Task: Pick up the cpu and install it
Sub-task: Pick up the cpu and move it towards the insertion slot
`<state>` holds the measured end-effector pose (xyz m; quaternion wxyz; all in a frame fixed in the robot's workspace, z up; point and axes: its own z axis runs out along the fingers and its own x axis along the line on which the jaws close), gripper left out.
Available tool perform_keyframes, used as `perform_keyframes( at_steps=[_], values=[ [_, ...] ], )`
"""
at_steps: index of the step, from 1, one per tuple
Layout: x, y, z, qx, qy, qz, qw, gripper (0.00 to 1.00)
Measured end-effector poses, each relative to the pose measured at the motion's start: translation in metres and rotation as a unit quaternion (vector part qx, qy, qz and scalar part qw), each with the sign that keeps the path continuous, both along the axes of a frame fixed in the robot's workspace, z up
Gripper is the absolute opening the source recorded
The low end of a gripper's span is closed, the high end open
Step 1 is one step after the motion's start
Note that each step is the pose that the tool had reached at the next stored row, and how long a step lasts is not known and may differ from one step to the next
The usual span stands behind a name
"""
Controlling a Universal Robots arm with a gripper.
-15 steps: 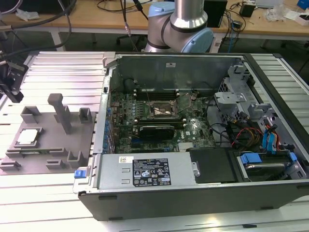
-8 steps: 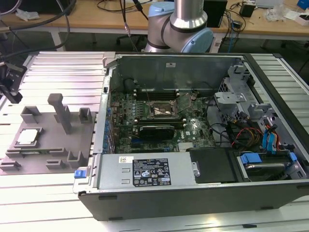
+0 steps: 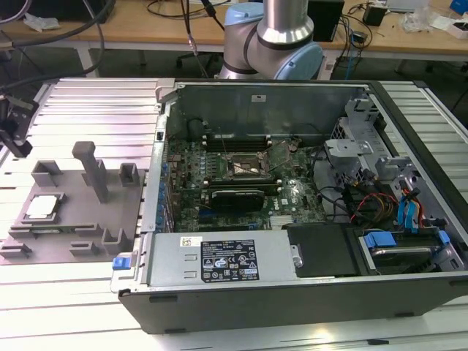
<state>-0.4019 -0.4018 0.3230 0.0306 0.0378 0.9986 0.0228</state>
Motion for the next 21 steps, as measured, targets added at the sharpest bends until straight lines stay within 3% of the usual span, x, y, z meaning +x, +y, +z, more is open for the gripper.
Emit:
perform_keyframes(
  at_steps=[8, 17, 21],
  values=[
    [-0.0025, -0.0001, -0.0065, 0.0, 0.0001, 0.0, 1.0, 0.11],
    [-0.003, -0.0052, -0.0168, 0.0001, 0.0, 0.0, 1.0, 0.11],
    [-0.0034, -0.007, -0.0251, 0.0001, 0.0, 0.0, 1.0, 0.11]
  ],
)
